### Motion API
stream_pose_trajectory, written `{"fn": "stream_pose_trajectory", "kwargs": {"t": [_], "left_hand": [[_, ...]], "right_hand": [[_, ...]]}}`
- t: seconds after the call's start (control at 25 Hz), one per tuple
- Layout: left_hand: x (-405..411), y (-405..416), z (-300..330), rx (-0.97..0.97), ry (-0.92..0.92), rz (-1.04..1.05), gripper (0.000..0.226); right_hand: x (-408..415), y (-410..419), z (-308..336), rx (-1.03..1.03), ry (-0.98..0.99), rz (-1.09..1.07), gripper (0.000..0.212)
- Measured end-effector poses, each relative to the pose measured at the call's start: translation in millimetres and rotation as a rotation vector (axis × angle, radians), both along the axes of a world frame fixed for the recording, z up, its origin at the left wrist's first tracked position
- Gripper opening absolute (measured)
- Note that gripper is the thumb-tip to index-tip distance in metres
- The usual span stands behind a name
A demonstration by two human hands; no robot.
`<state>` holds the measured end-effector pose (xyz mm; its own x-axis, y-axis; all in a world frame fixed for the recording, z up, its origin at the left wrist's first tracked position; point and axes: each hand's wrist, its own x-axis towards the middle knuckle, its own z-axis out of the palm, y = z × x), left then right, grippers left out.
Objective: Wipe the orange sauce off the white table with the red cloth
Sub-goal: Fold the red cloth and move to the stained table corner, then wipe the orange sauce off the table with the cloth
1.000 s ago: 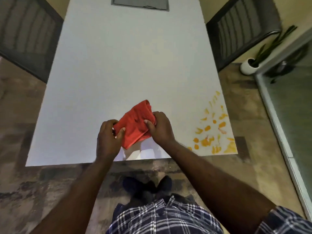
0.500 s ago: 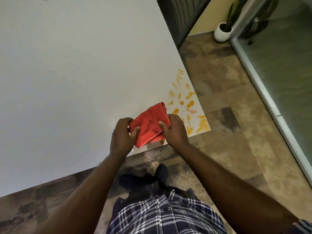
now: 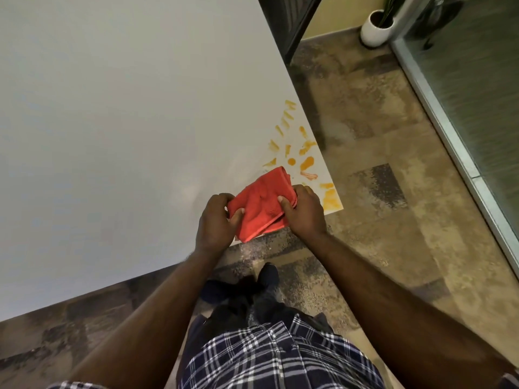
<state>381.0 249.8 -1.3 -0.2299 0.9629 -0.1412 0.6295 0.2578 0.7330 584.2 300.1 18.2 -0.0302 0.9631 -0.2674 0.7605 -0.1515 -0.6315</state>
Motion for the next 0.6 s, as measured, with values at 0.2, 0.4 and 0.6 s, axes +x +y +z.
{"fn": "stream_pose_trajectory", "kwargs": {"t": [0.2,0.4,0.6], "left_hand": [[-4,0,-15,-0.028,0.013,0.03,0.027],[-13,1,-21,-0.031,0.114,0.002,0.047],[-30,-6,-26,-0.016,0.261,-0.077,0.056]], "right_hand": [[1,1,-20,-0.041,-0.057,0.05,0.035],[-3,-5,-32,0.052,-0.185,-0.049,0.055],[-20,-9,-38,0.221,-0.314,0.307,0.071]]}}
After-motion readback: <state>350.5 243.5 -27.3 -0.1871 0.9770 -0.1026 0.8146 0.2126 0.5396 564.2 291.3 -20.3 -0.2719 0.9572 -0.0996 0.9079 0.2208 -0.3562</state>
